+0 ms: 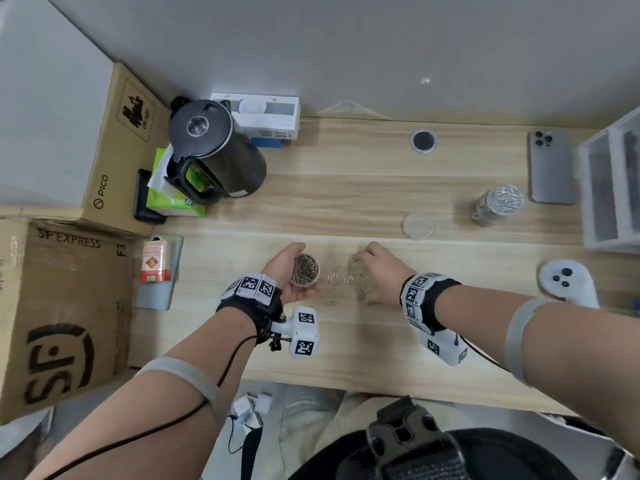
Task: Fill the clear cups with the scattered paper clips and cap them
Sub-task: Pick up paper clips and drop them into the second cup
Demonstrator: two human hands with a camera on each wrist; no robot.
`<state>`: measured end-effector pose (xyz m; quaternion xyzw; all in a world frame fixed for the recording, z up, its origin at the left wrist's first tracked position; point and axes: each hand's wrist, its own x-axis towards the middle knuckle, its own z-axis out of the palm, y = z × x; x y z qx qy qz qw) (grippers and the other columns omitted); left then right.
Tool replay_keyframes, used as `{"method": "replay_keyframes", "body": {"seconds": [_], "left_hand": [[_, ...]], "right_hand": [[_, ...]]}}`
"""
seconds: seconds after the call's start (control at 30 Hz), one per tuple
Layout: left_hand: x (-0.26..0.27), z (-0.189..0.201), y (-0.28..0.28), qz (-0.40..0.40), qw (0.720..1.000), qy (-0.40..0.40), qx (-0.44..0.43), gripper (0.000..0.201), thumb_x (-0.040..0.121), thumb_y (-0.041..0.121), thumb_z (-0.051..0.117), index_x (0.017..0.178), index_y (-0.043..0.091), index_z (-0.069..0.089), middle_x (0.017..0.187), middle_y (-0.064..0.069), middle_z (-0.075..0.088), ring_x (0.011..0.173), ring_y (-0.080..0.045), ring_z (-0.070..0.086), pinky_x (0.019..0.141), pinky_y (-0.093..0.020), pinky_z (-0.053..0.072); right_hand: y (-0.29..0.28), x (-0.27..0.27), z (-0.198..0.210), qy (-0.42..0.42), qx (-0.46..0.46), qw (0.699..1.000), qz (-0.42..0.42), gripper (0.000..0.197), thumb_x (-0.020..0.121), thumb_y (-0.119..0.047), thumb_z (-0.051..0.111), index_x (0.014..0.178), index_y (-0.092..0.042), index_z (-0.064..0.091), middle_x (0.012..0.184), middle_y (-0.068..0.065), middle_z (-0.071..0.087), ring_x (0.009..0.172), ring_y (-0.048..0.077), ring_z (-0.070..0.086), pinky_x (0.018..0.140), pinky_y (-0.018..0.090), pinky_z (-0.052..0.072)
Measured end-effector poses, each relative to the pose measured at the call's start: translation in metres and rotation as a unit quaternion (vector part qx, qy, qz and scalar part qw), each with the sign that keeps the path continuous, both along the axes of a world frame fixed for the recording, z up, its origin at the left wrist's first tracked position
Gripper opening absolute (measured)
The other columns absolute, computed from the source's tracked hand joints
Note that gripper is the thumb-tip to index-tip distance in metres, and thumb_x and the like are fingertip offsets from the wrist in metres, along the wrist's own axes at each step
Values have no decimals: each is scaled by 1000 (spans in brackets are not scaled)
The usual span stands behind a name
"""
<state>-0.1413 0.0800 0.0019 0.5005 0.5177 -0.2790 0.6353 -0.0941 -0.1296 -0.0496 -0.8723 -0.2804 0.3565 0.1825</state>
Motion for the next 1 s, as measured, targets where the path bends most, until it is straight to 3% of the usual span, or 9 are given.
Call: {"method": "replay_keyframes", "body": {"seconds": [0.1,0.2,0.33,0.43,0.5,0.6,0.67,0.83,1.0], "left_hand": [[-6,0,2,17,1000,-5,13,30,96,43,56,101,14,51,84,-21,71,60,-32,69,65,-35,53],[-10,-2,4,16,1000,-6,13,32,98,43,52,98,11,52,62,-15,71,61,-31,66,65,-33,50],[-11,-3,9,-1,1000,-8,7,35,99,43,50,97,9,53,58,-11,69,66,-32,64,62,-32,49],[-7,-3,14,-16,1000,-6,3,39,96,45,54,109,8,56,70,-13,70,67,-34,67,55,-29,53],[-5,-5,18,-25,1000,-7,-3,44,95,47,54,114,7,57,80,-15,69,67,-34,67,52,-28,54],[-2,-6,24,-38,999,-9,-9,43,96,47,53,107,6,57,71,-14,70,67,-34,66,60,-33,53],[0,-6,28,-45,999,-7,-9,43,96,48,53,104,6,57,67,-13,70,67,-34,66,60,-34,53],[4,-4,35,-53,998,-6,-14,47,96,49,51,112,5,57,74,-14,68,59,-32,69,50,-30,52],[4,-5,41,-57,998,-7,-11,44,96,48,51,109,6,58,73,-13,69,57,-31,70,50,-28,51]], "right_hand": [[4,3,-1,-1,4,1000,7,75,68,-28,86,131,-10,50,125,8,40,112,26,47,99,36,43],[5,3,-2,-8,33,999,-7,46,74,-21,82,114,-9,62,116,7,45,102,25,52,95,35,44],[9,0,-4,-8,57,998,-36,32,77,-14,78,106,-8,68,110,6,49,95,26,56,91,41,47],[17,-3,-3,-5,71,997,-39,44,73,-16,77,115,-11,65,109,6,50,94,25,56,89,40,49],[24,-9,-3,-4,88,995,-54,63,66,-25,81,124,-18,60,110,3,49,98,22,55,91,36,49],[35,-17,-4,-11,58,998,-20,91,54,-41,87,134,-21,49,122,3,46,110,22,47,98,34,43],[44,-20,-3,-28,19,999,18,95,55,-46,88,135,-18,46,127,5,43,113,24,43,98,36,42],[64,-26,-3,-47,-18,996,71,55,78,-34,76,126,-17,55,132,10,41,122,30,37,99,38,40],[67,-26,-8,-39,4,997,61,20,88,-18,63,106,-12,67,118,11,49,110,31,43,91,43,43]]}}
